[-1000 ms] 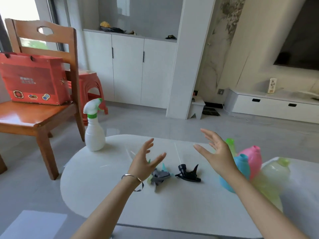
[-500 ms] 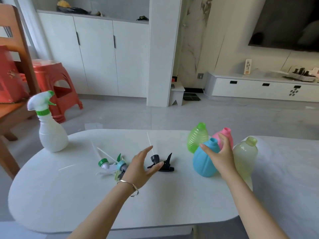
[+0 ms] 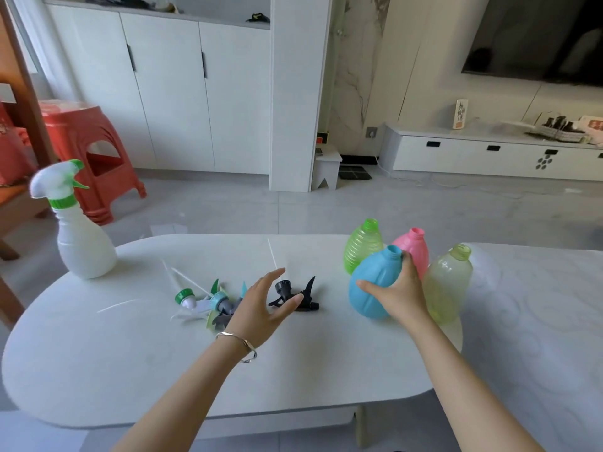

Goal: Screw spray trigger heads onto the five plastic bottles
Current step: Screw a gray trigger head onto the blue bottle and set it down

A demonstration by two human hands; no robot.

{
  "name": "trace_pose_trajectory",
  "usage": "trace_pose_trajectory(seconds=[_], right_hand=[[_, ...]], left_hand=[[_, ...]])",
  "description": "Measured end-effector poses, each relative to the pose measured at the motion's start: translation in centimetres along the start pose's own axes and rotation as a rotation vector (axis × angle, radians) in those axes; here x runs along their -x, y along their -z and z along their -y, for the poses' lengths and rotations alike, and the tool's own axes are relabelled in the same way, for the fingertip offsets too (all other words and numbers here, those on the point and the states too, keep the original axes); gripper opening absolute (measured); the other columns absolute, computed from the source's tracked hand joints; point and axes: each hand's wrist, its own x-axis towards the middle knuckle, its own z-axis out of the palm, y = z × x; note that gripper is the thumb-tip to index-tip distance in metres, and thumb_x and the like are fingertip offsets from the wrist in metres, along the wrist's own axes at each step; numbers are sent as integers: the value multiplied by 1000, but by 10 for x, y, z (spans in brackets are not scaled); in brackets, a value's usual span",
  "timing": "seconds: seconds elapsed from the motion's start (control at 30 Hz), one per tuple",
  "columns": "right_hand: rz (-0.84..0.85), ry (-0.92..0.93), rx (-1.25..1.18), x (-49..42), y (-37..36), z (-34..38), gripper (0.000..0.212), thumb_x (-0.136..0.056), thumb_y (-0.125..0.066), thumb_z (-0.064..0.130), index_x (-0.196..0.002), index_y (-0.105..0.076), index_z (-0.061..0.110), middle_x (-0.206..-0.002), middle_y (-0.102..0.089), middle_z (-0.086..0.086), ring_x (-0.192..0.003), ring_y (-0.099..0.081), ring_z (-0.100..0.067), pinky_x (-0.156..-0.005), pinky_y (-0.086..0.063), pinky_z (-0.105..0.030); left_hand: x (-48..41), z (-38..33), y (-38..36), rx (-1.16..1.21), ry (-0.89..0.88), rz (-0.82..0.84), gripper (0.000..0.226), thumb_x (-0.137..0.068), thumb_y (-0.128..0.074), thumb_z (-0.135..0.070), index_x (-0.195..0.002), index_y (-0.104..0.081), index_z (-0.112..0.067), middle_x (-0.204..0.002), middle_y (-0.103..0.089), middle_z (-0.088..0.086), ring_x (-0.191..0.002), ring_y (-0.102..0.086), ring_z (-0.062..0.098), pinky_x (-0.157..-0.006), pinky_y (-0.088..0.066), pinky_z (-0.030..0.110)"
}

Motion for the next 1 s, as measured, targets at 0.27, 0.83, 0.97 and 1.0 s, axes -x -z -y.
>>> trace_pose_trajectory(seconds=[0.27,0.83,0.97,1.0], right_hand=[[283,-121,-615,41,-29,72,60,-66,-83,20,-116,-50,25,-115,-65,-1,-103,-64,-17,-86,-54,-36],[622,-60,-553,69,-100,107,55,-73,-70,45,-122,-52,26,-124,-59,0,-109,-61,-11,-93,-52,-33],[611,88,-330,64,-119,92,44,-78,-73,34,-116,-52,33,-125,-56,10,-111,-56,-6,-81,-47,-16],[635,123,-281,65,-125,88,46,-76,-75,33,-116,-52,35,-125,-55,11,-113,-54,-7,-86,-44,-17]], left_hand=[[9,-14,16,478,103,102,93,-59,-62,-64,-140,-29,-34,-138,-44,-4,-110,-62,9,-79,-52,16],[33,36,117,765,308,-40,72,-58,-73,-60,-121,-54,-30,-122,-65,1,-105,-67,17,-78,-58,35],[41,61,151,777,346,-132,74,-53,-73,-62,-119,-56,-32,-118,-66,-1,-101,-69,17,-80,-58,37],[43,66,158,779,352,-147,74,-52,-74,-63,-118,-57,-34,-117,-67,-2,-100,-69,17,-78,-58,37]])
